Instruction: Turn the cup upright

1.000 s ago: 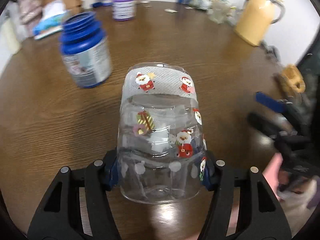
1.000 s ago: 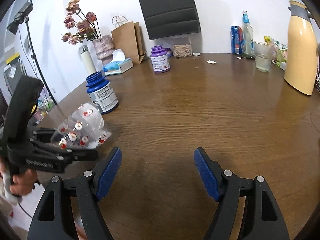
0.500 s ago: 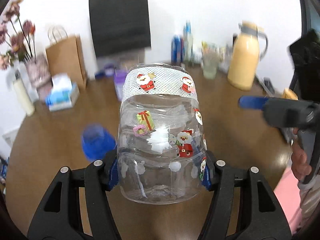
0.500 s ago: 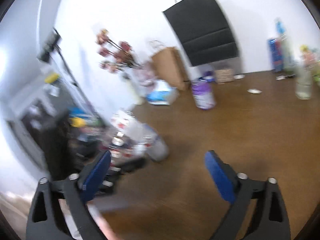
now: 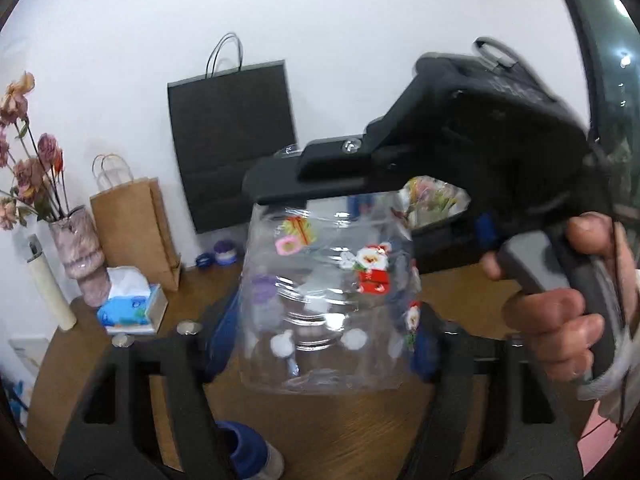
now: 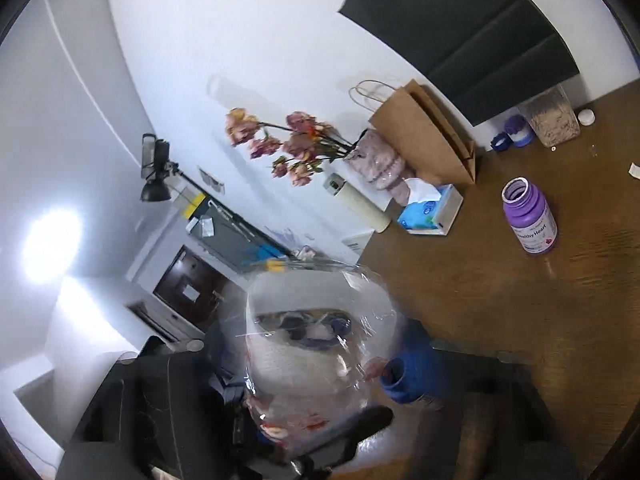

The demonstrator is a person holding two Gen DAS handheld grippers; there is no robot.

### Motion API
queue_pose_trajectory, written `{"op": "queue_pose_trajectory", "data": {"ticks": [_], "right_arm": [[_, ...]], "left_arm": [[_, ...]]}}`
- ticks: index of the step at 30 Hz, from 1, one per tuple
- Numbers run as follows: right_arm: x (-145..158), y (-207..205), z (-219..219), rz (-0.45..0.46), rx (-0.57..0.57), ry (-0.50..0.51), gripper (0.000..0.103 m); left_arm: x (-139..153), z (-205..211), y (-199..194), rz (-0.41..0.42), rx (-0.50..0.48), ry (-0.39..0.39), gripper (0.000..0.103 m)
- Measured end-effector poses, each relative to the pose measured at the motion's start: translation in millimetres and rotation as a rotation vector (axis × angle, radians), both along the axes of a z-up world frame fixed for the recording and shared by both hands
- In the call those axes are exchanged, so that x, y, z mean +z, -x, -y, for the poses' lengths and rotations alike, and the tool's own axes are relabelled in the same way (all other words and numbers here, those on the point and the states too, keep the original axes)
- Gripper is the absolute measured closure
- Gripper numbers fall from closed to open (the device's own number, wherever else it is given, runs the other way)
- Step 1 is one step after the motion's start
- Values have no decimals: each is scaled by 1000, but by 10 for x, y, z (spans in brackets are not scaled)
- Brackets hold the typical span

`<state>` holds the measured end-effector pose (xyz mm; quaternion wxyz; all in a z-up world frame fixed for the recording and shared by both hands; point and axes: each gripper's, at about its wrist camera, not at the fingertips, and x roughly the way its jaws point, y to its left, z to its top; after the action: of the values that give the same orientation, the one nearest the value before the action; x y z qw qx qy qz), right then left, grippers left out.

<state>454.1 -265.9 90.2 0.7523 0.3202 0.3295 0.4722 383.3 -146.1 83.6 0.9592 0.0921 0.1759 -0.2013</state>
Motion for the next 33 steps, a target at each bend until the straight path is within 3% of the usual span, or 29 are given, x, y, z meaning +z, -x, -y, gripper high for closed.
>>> {"op": "queue_pose_trajectory", "data": {"ticks": [2,4,7,9,11,17,19,21,26,33], "right_arm": [[-4,1,9,49,-61,62,36],[30,18,70,99,-135,104,36],[129,48,244,171,-240,115,36],[126,30,354,183,-281,129,35],[51,-26,407,162,-298,139,35],[-184,-124,394,121,-300,190,34],[-233,-115,363,126,-282,198,33],[-283,-78,328,129,-265,204,33],[-413,104,89,174,-264,341,33],[-824,170,-419,243,-316,707,33]], "left_arm": [[28,-8,-86,-14,-7,-38,25],[115,26,-112,5,-38,-86,13],[214,45,-120,106,-109,-109,1],[172,26,-216,140,-156,-110,0],[60,32,-344,111,-190,-113,0],[-386,-16,-541,50,-138,-169,0],[-364,-58,-494,24,-135,-157,0],[-315,-124,-336,30,-126,-87,0],[-503,-312,25,-52,-88,26,0],[-947,-364,30,-153,87,-72,0]]}}
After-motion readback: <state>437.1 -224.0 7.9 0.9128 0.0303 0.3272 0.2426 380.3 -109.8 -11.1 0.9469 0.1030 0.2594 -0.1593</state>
